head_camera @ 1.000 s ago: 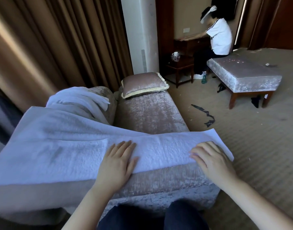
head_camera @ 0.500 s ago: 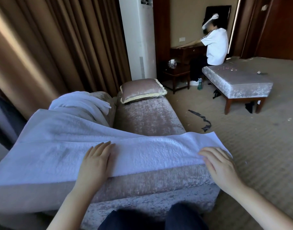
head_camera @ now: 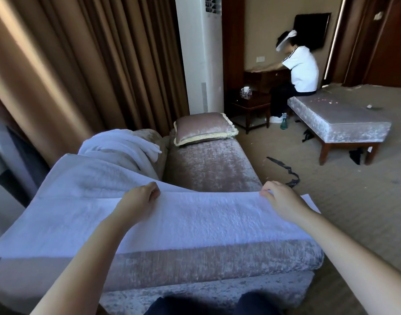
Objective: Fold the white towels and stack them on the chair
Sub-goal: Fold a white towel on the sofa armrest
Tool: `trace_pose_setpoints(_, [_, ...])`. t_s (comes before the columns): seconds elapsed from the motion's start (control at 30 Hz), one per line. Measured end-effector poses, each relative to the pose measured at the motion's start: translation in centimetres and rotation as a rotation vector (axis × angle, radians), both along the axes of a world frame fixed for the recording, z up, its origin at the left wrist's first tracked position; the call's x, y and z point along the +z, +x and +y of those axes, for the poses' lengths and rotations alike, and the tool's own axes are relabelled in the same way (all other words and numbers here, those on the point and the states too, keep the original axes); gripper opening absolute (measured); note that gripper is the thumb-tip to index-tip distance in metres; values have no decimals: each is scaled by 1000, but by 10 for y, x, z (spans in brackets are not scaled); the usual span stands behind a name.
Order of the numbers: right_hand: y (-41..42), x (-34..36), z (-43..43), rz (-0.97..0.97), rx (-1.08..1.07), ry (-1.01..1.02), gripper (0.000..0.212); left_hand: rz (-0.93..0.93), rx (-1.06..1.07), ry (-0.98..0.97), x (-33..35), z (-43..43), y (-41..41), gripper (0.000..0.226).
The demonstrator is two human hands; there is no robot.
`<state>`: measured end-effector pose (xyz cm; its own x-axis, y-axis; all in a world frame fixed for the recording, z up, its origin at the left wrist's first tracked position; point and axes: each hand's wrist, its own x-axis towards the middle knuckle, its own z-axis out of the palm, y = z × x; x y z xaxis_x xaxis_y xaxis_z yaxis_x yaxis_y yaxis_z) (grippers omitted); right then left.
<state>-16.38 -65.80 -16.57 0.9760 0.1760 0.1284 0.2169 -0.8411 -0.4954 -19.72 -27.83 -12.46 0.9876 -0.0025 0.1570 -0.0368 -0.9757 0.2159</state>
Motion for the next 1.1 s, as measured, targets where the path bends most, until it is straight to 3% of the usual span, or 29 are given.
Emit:
trace_pose_setpoints(0.27, [8, 2, 6, -117, -62, -213, 15, -146, -15, 55, -22, 3, 2, 11])
trace_pose_setpoints(0.4, [-28, -7, 10, -608, -1, -140, 8, -479, -236, 56, -20, -12, -27, 12])
trace_pose_setpoints(0.47, [-59, -19, 10, -736, 154, -79, 16, -502, -437, 3, -25, -31, -53, 21])
trace_pose_setpoints(0.53, [-82, -36, 7, -787, 237, -127, 20, -497, -564, 122, -37, -48, -72, 29])
trace_pose_setpoints(0.63, [-94, -57, -7, -819, 175, -205, 24, -529, -597, 321, -54, -58, -84, 21])
trace_pose_setpoints(0.73, [-91, -61, -29, -823, 24, -248, 26, -595, -535, 336, -56, -60, -85, 9])
trace_pose_setpoints(0.83, [-90, -64, -45, -716, -50, -315, 64, -621, -517, 353, -53, -62, -86, 13])
trace_pose_setpoints(0.9, [-95, -67, -50, -665, -36, -349, 73, -621, -519, 347, -49, -63, -90, 15])
trace_pose_setpoints(1.1, [-109, -83, -62, -709, -11, -280, 62, -515, -585, 375, -53, -61, -108, 13])
